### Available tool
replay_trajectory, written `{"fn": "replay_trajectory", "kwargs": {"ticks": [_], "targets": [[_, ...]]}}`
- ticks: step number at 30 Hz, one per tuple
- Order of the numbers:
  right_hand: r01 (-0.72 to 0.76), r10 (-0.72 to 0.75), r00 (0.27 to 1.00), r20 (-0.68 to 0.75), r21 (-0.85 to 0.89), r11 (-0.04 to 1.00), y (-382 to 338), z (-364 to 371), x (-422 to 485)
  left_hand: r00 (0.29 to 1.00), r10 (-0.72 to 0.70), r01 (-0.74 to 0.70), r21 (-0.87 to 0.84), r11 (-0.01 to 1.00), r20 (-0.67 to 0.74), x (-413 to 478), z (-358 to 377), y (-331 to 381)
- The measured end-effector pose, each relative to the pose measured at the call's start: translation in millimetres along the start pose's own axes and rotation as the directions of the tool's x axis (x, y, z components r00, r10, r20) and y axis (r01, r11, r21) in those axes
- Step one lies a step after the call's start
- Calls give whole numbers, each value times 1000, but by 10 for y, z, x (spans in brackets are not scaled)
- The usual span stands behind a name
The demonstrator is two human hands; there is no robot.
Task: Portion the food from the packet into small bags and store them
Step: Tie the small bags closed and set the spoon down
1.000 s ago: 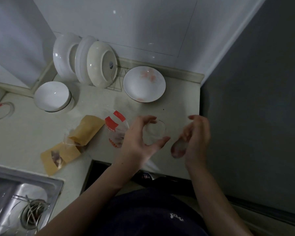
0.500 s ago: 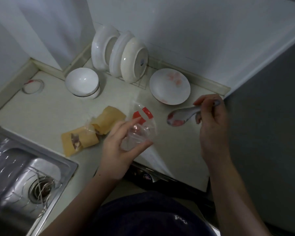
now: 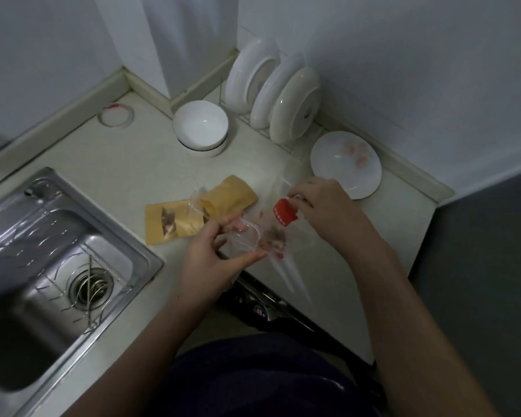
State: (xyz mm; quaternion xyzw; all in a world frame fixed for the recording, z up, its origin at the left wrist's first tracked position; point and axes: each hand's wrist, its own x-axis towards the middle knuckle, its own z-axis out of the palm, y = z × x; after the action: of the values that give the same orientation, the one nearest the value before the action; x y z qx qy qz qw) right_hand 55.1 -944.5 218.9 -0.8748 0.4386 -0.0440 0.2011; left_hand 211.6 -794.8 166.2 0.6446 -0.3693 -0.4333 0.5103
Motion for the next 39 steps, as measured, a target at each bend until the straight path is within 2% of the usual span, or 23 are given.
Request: {"fn": "replay_trajectory", "kwargs": {"ticks": [3,6,10,12,17,21,25,27,30,35,37,39], "targets": [[115,-80,983,167,-209,971,85,134,151,1000,-21,22,42,999,-22,15,-29,-58],[123,-10,956,295,-371,921,145,271,264,997,-74,76,77,994,-28,16,-47,-120],[154,7,920,393,-378,913,203,412,344,995,-98,102,125,987,-32,16,-63,-169],[180,-4,919,394,-409,895,245,476,347,994,-104,108,146,983,-38,23,-61,-195],[50,98,927,361,-380,924,341,619,324,993,-112,115,195,974,-26,42,-53,-241],[-141,210,932,297,-236,961,491,681,268,991,-134,130,211,969,9,53,-60,-302],[-330,300,887,350,29,943,580,665,221,981,-183,162,237,958,71,97,-60,-413],[-439,361,852,380,143,887,624,661,221,975,-201,167,283,944,96,113,-53,-486],[-642,470,736,486,283,713,772,671,178,952,-263,203,321,925,156,140,-37,-604],[-690,383,692,612,405,600,905,603,8,847,-419,346,259,902,327,273,6,-696],[-706,364,688,628,462,538,943,558,-50,806,-462,418,197,887,370,310,33,-689],[-711,363,694,622,511,483,956,486,-134,796,-461,437,153,886,392,337,52,-665]]}}
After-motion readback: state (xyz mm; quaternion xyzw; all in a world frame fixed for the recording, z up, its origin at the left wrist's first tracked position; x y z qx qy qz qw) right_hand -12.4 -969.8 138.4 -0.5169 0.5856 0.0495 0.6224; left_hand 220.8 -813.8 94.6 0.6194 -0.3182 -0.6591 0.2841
